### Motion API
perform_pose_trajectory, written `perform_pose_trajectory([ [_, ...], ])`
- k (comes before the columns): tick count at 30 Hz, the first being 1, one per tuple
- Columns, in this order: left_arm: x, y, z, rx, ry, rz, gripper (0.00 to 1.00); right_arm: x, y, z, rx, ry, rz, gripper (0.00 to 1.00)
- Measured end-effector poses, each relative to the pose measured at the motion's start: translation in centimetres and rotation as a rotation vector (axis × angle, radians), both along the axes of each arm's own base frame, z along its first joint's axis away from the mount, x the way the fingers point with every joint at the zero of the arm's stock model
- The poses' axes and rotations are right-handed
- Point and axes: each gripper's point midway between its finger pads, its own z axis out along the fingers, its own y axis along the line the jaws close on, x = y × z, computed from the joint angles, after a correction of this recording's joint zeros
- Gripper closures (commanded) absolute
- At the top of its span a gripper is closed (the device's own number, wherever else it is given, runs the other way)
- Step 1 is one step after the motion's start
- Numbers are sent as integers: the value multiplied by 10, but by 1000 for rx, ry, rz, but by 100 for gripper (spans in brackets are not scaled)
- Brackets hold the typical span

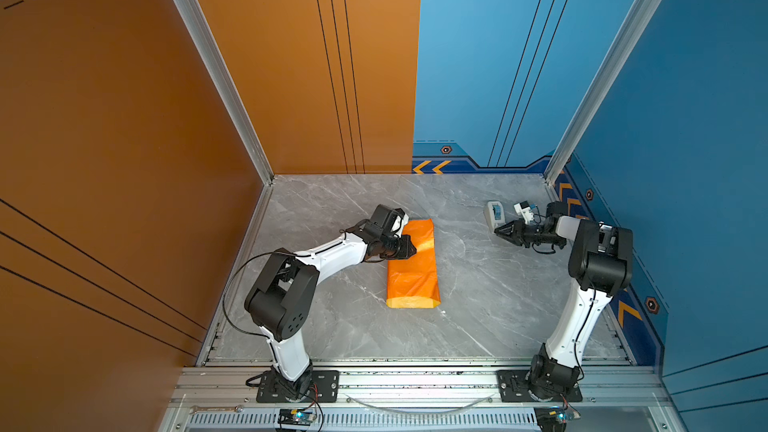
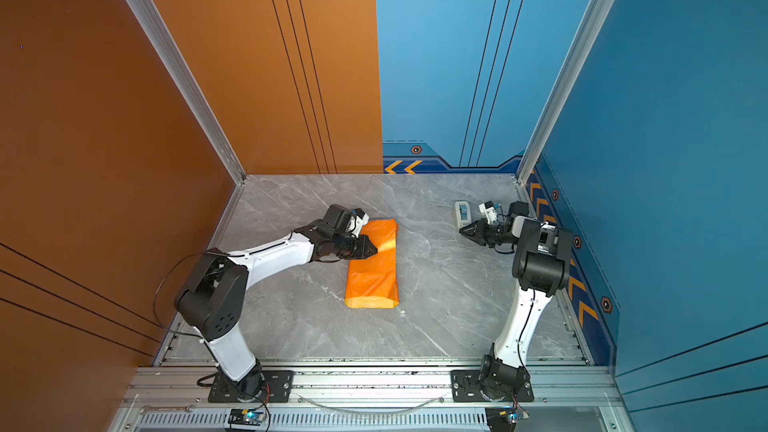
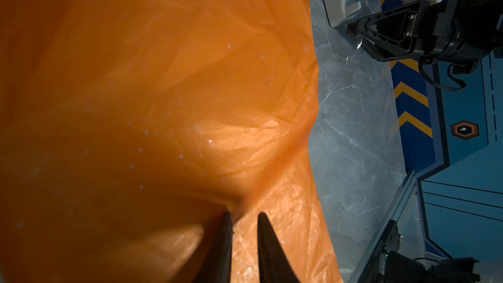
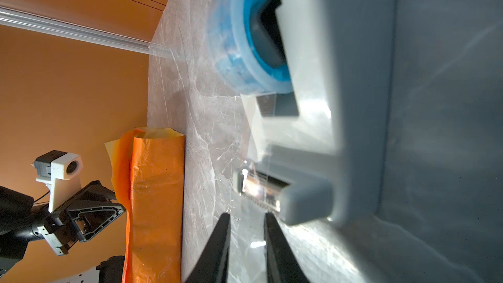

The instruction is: Wrap the gift box in paper

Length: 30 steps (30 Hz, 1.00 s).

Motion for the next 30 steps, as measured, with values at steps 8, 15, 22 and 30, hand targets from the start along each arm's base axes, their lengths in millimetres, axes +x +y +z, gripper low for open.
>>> perform_pose_trajectory([
  [8, 0, 0, 0, 0, 0, 0, 80, -3, -3, -1, 8, 22, -9, 91],
  [15, 0, 0, 0, 0, 0, -1, 80, -4, -4, -1, 21, 41, -21, 100],
  [22, 0, 0, 0, 1, 0, -1, 80, -5, -4, 0, 44, 69, -38, 100],
  [30, 0, 0, 1, 2, 0, 0, 80, -7, -3, 3, 66, 99, -62, 100],
])
